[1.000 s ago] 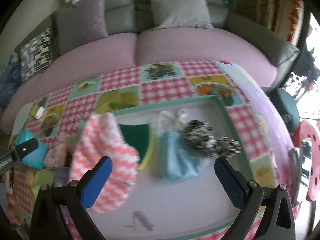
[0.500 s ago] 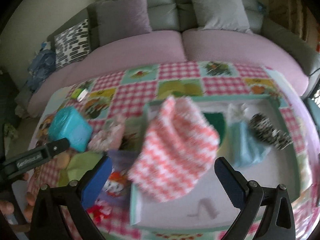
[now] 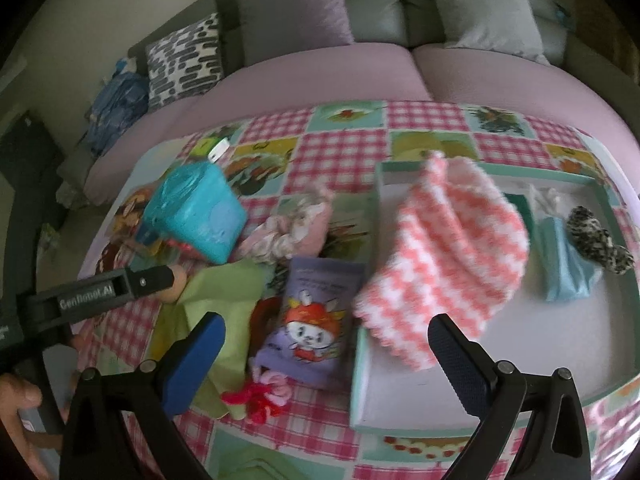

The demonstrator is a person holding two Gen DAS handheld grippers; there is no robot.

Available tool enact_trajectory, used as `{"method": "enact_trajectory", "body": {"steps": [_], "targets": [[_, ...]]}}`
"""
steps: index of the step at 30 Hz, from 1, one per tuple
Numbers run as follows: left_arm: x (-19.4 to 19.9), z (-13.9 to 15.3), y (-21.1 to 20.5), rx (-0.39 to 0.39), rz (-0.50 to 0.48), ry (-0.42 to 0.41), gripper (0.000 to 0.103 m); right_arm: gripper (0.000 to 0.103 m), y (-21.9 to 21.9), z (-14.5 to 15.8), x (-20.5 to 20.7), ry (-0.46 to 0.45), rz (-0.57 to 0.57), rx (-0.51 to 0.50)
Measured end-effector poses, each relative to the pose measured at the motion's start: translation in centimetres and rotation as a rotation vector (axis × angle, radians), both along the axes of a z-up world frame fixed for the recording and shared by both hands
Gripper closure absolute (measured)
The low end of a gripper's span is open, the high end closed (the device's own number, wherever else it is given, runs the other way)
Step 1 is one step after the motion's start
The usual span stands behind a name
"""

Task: Organize soft objects
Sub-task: 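Move both open tools back toward the pile of soft items, then grasp the lime-green cloth with the right tool while the left tool grasps the beige round sponge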

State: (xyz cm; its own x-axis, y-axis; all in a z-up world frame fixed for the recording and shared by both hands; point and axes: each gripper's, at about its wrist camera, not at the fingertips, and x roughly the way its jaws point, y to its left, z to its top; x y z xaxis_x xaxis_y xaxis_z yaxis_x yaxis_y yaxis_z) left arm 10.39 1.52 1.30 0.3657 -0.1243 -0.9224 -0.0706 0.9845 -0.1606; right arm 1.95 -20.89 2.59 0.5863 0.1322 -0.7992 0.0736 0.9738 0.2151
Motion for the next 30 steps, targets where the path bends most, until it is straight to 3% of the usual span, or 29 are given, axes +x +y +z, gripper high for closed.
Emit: {"method": "enact_trajectory", "body": {"steps": [13,20,30], "targets": [[0.4,-1.4,4.1,-0.005,0.073,0.042,0.013,0.008,7.4,-1.6,2.0,0.040,0.195,-0.034],[0.7,-2.9,5.5,0.024,0.104,0.085,0.013,0.015,10.0,-3.2,3.2,0.075,0.239,-0.041],[0.7,-3.4,6.2,-0.009,0.120,0.087,0.013,0.035,11.4,-3.5,3.9,0.071,0.272,-0.052]]}}
